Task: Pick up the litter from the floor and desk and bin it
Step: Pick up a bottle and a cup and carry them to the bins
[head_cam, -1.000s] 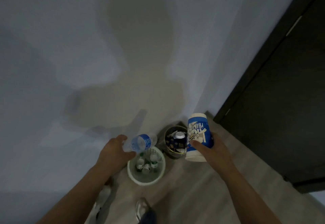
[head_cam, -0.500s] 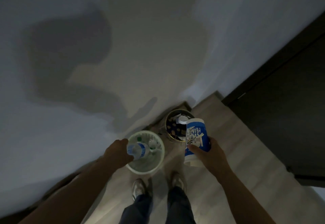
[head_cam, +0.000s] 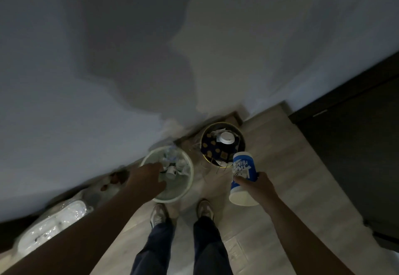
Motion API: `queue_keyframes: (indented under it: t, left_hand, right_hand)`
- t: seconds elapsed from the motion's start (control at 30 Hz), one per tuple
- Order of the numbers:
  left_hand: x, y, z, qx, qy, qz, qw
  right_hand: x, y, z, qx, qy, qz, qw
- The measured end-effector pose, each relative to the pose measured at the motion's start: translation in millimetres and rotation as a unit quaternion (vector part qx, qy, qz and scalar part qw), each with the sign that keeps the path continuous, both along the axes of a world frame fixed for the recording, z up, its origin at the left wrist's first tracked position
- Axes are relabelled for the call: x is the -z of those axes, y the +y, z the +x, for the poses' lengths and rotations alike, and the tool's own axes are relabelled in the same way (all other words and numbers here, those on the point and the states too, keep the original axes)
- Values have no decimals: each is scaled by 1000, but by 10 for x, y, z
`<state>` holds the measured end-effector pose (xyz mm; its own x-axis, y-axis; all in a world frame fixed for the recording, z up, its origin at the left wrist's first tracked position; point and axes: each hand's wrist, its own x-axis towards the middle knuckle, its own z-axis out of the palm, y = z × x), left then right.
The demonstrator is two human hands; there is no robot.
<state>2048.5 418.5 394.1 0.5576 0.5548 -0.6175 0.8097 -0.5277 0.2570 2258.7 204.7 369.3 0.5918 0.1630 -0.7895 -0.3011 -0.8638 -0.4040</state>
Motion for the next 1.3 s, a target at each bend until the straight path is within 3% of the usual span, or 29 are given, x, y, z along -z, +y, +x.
queue_keyframes:
  t: [0.33, 0.6, 1.07, 1.13, 1.3]
  left_hand:
    - [588, -122, 608, 46, 3, 20, 999]
    - [860, -10, 736, 52, 13, 32, 998]
    - [-50, -1, 798, 53, 26, 55, 997]
    - [-269, -33, 785, 52, 21, 64, 996]
    - [-902, -115, 607, 44, -4, 77, 996]
  right_hand:
    - [1103, 460, 634, -84, 6, -65, 994]
    - [1494, 920, 826, -142, -6, -33, 989]
    - [176, 694, 659, -348, -105, -11, 931]
    - [-146, 681, 638, -398, -135, 10, 907]
    - [-1034, 772, 548, -543, -233, 67, 804]
